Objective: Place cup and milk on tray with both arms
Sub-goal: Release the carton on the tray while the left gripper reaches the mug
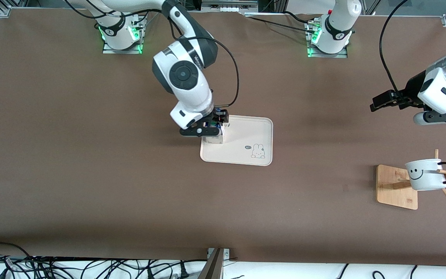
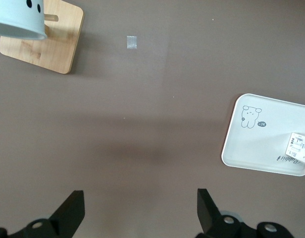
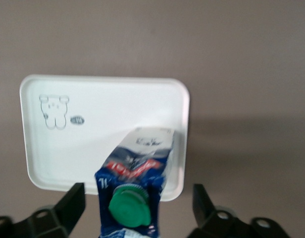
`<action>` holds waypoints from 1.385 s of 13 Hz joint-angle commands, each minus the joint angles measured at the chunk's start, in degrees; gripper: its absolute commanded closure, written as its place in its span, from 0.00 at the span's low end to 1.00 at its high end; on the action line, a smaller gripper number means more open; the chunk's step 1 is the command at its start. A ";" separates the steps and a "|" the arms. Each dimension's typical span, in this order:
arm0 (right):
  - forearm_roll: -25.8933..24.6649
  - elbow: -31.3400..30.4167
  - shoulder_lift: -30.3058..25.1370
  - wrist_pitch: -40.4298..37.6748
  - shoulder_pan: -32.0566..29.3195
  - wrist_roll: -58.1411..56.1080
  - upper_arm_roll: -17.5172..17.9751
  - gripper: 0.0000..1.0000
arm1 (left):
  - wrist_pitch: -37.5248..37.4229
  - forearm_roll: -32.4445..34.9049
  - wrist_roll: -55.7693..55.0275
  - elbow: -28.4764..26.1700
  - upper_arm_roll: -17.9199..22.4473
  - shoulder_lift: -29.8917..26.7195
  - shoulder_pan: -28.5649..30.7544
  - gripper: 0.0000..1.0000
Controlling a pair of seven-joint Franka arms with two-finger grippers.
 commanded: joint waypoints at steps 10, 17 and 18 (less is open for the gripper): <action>-0.83 4.27 -16.65 -29.72 -18.25 -32.28 -3.31 0.00 | 6.79 4.33 -5.61 -0.06 -0.09 3.29 3.27 0.00; -4.44 -5.42 -26.96 -28.49 -34.18 -42.77 5.40 0.00 | 42.03 6.18 -4.39 -23.73 -0.53 -5.88 8.11 0.00; -4.52 -5.07 -26.78 -28.40 -34.27 -42.68 5.39 0.00 | 47.04 6.18 -4.21 -24.18 -0.53 -5.09 8.20 0.00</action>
